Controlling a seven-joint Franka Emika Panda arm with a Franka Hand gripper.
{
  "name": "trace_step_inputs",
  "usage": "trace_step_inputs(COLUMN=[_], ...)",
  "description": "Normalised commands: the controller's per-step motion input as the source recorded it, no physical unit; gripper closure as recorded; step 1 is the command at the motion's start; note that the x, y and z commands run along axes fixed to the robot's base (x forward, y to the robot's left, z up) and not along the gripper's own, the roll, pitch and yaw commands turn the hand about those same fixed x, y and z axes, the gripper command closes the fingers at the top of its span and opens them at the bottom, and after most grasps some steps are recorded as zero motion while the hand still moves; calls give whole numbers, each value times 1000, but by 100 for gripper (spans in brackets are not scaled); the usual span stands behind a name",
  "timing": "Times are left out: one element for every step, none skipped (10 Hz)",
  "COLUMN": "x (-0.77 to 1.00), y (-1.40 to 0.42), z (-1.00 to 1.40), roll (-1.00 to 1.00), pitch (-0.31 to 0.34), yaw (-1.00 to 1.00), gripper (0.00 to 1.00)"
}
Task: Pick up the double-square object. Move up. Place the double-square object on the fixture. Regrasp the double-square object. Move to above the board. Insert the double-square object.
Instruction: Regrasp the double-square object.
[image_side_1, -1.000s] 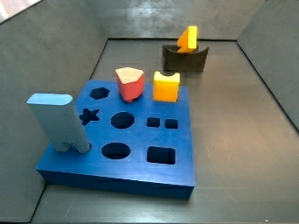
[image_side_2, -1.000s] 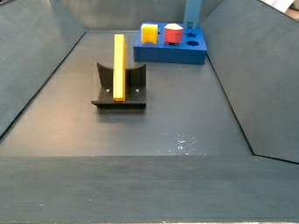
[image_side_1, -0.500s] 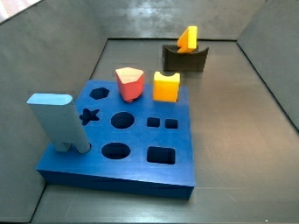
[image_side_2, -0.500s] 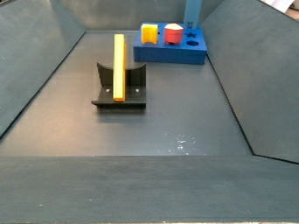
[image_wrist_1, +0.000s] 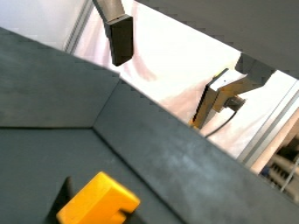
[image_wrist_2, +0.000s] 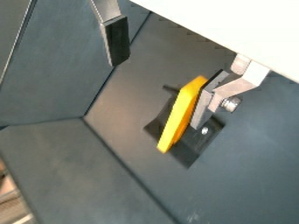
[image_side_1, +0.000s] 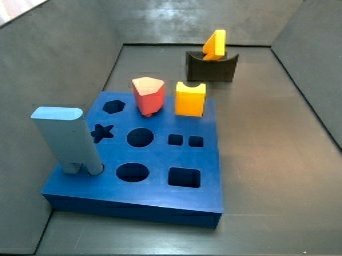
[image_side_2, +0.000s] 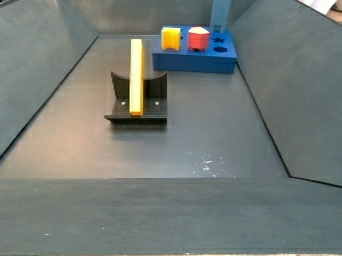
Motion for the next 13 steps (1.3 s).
trace_step_inputs(x=[127, 134, 124, 108, 96, 102, 41, 42, 47, 46, 46, 46, 46], y=[-60, -50, -44, -49, -55, -55, 44, 45, 42, 39, 40, 39, 35], z=[-14, -5, -3, -6, -8, -7, -1000, -1000, -1000, -1000, -1000, -1000, -1000], roll=[479, 288, 217, 197, 179, 173, 127, 128, 106, 77, 55, 49, 44], pitch=[162, 110, 69, 46, -2, -8, -130, -134, -153, -154, -144, -138, -117], yaw=[269, 271, 263, 254, 218, 202, 89, 61, 16, -12, -44, -58, -77], gripper=[0, 0, 0, 0, 0, 0, 0, 0, 0, 0, 0, 0, 0])
